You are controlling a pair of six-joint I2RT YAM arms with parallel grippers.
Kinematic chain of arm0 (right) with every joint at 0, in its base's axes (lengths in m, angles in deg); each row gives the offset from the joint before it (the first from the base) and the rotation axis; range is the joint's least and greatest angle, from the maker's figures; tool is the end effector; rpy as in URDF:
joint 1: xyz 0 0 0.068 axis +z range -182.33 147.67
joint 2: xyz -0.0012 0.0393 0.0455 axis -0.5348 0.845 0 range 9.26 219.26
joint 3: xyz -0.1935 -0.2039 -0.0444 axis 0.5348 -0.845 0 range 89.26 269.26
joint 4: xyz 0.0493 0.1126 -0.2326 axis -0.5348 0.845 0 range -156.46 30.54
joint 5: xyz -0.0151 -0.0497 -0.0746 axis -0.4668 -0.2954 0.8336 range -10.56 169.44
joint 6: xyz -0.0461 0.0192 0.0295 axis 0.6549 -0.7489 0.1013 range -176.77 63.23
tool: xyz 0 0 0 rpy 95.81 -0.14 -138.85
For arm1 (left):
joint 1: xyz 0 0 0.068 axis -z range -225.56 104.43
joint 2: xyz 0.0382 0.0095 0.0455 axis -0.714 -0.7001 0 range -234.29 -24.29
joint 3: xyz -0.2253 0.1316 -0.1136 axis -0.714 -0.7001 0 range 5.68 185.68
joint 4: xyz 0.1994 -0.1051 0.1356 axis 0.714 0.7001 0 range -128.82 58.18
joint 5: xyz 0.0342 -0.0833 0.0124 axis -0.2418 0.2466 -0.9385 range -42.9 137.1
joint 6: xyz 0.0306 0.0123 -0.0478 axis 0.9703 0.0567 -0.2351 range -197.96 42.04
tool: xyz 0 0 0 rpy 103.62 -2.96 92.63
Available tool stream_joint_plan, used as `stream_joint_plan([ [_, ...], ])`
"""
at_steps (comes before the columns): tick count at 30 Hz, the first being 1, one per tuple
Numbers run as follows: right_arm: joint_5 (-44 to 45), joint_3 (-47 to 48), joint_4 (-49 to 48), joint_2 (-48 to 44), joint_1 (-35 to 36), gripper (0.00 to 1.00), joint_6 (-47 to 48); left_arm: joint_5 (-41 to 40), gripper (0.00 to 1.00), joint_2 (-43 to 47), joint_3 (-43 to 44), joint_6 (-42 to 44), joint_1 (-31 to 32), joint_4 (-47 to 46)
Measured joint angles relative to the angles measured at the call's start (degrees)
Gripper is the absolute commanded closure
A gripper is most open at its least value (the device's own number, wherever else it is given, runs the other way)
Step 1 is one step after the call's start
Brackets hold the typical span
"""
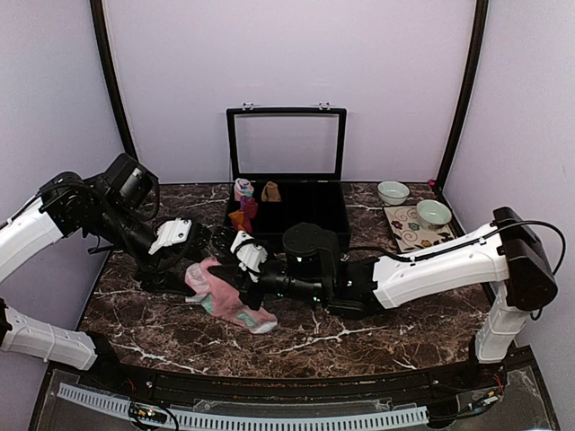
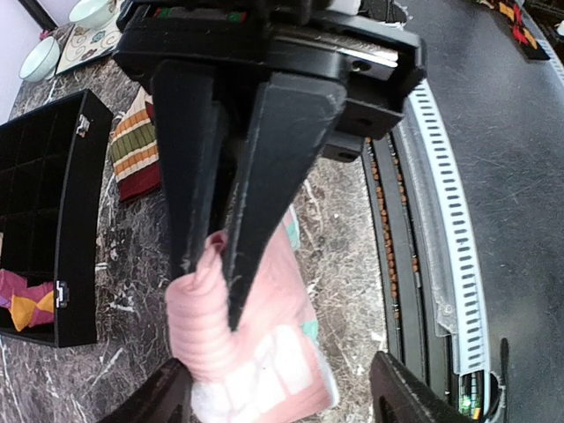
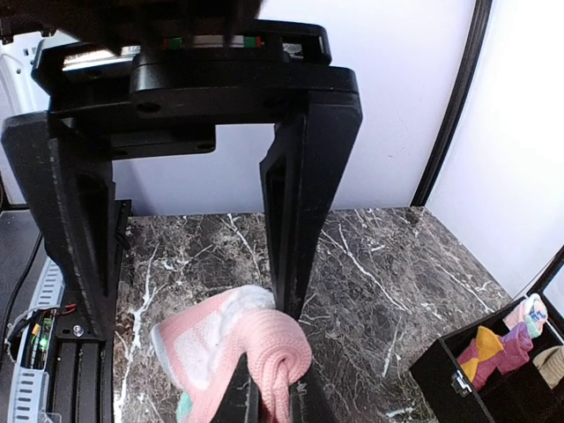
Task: Roll the socks
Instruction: Roll the sock.
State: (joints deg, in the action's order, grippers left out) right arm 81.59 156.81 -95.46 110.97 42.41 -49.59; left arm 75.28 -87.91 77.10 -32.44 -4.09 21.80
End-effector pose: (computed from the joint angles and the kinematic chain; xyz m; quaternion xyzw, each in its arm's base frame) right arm 0.1145 0.4134 0.2845 -0.4743 0.5657 0.3634 0.5683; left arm 0.1372 -0.1474 0.3656 0.6891 0.6134 -0.2197 0.3172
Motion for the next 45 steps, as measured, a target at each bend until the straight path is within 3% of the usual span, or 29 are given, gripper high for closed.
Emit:
stream_joint_plan([
  [9,-0.42,-0.50,-2.36,0.00,0.76,1.00,0.87,-6.73,0.27,-0.02,-3.58,-3.48,0.00,-8.70],
  [13,-0.37,-0.46,-3.28,0.00,1.01,1.00,0.42,-8.57,0.42,0.00,-3.78,-4.15,0.00,-10.69],
  [18,0.72,-0.37,-3.61,0.00,1.07,1.00,-0.55,-9.25,0.45,0.00,-4.48,-3.91,0.07,-11.43],
  [21,1.42,-0.37,-4.00,0.02,1.29,1.00,-1.07,-9.40,0.57,0.02,-4.98,-3.74,0.07,-11.96],
  [24,2.01,-0.37,-4.13,0.02,1.38,1.00,-1.75,-9.70,0.60,0.02,-5.57,-3.37,0.15,-12.46],
  [30,3.58,0.20,-4.55,0.81,1.40,1.00,-3.69,-12.94,0.45,0.00,-5.79,-2.71,0.28,-14.40],
  [36,6.69,1.18,-5.84,1.97,1.40,1.00,-7.32,-16.83,0.42,0.52,-6.19,-1.14,0.68,-17.84],
  [38,6.86,1.66,-6.29,2.43,1.40,1.00,-8.07,-17.62,0.36,1.49,-6.78,-0.42,1.31,-18.64],
  [42,6.16,2.36,-7.06,3.26,1.46,1.00,-8.48,-17.14,0.25,2.58,-7.37,0.81,1.84,-18.88],
  [45,4.92,2.38,-7.06,3.30,1.51,1.00,-8.33,-15.26,0.22,3.28,-8.11,1.68,1.84,-18.53],
])
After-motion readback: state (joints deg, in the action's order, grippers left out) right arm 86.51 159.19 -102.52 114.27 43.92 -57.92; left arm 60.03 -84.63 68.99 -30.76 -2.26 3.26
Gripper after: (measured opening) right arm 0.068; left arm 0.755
